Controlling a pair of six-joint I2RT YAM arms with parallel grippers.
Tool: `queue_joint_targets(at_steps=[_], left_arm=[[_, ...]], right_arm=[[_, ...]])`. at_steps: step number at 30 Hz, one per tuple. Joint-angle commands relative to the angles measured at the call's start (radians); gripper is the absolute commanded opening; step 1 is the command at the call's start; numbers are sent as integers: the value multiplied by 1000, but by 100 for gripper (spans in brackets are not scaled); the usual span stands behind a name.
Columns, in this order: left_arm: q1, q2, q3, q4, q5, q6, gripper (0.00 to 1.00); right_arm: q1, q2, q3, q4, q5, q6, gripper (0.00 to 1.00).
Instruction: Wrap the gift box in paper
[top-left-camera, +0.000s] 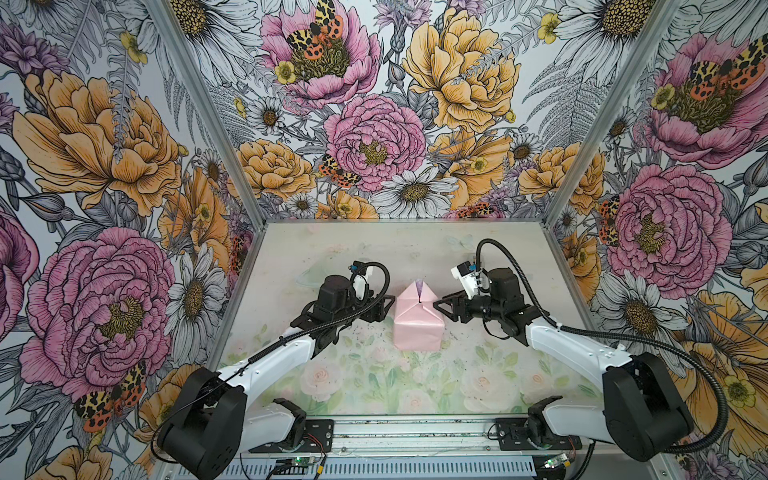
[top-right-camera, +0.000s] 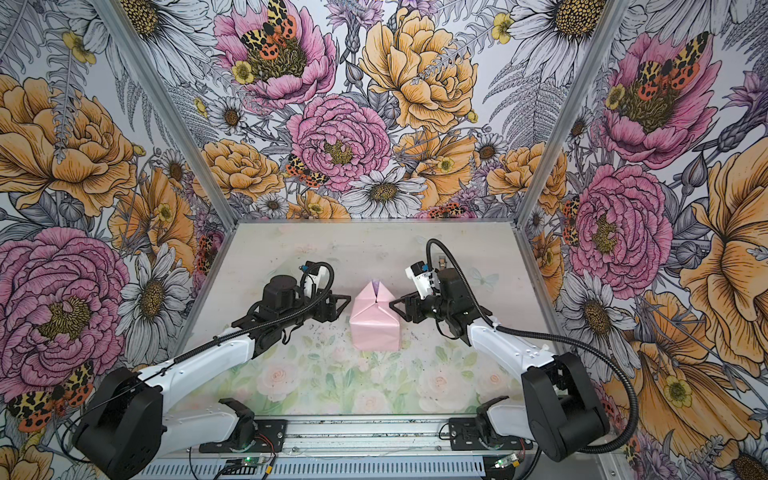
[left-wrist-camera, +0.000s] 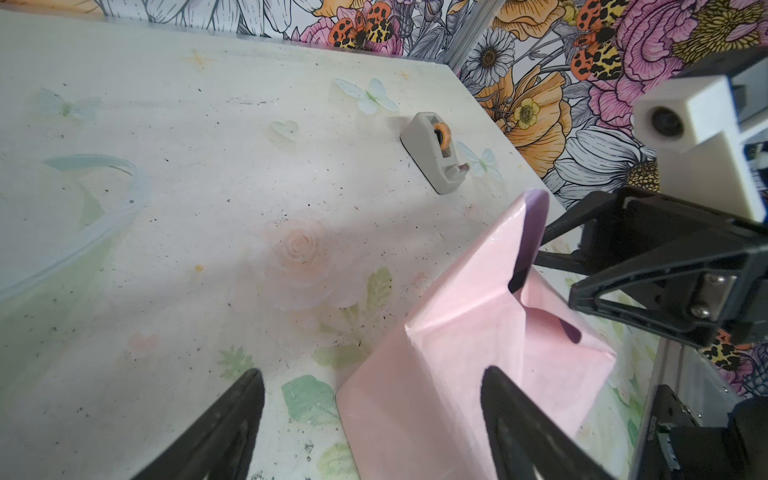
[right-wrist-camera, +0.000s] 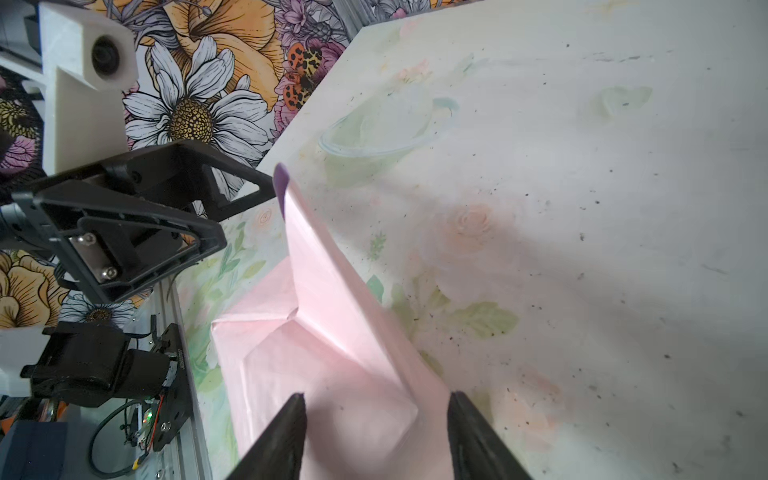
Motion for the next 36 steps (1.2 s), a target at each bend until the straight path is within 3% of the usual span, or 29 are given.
queue_joint_targets(at_steps=[1,15,24,36], left_arm=[[16,2,-18,40,34,-1,83],[41,-15,-33,47,45,5,83],[49,-8,-28,47,54,10,83],[48,16,-14,66,96,21,83]], right_arm=[[-4,46,67,58,-97,-81,54],[-16,214,182,5,-248,-197,40],[-14,262,189,-9,-245,-223,23],[-8,271,193,-34,-217,-248,11]])
